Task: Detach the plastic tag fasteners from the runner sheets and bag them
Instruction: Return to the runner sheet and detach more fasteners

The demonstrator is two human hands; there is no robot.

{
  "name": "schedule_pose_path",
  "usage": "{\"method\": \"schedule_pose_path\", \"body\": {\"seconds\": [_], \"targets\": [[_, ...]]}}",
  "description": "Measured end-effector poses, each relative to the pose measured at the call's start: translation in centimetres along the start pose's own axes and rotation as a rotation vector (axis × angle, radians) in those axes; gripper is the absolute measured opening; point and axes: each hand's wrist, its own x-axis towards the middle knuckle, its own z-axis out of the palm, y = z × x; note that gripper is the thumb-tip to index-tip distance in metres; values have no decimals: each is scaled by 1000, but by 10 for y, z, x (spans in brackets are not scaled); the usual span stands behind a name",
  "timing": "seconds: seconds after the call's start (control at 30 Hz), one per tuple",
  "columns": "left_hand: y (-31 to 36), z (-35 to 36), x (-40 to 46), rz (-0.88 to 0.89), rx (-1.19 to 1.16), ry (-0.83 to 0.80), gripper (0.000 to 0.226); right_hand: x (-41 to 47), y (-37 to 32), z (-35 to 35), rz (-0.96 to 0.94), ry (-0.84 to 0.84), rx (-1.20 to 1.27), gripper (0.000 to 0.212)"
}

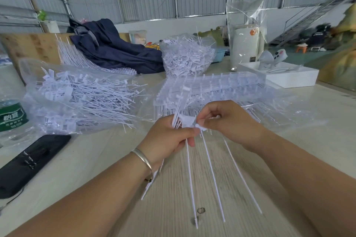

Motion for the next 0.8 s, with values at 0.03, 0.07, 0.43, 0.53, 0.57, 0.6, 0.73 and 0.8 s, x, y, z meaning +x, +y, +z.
{"method": "schedule_pose_path", "body": {"seconds": [0.03,0.07,0.43,0.53,0.57,0.6,0.73,0.8], "targets": [[0,-2,0,-12,-20,-3,24,1,0,-1,3,10,10,4],[0,-4,2,-27,-47,3,21,1,0,-1,8,18,28,4],[0,-14,8,-204,-286,-50,13,1,-2,0,-37,-5,111,8],[0,-14,8,-226,-274,-100,13,0,-3,-3,-1,-39,177,12],[1,-14,8,-229,-265,-100,11,0,-4,-4,15,-58,199,13],[1,-14,9,-231,-251,-95,10,-1,-4,-5,33,-74,221,14],[2,-17,10,-213,-231,-85,9,-1,-9,-6,99,-91,279,21],[2,-19,10,-186,-251,-103,12,0,-11,-7,112,-78,314,24]]}}
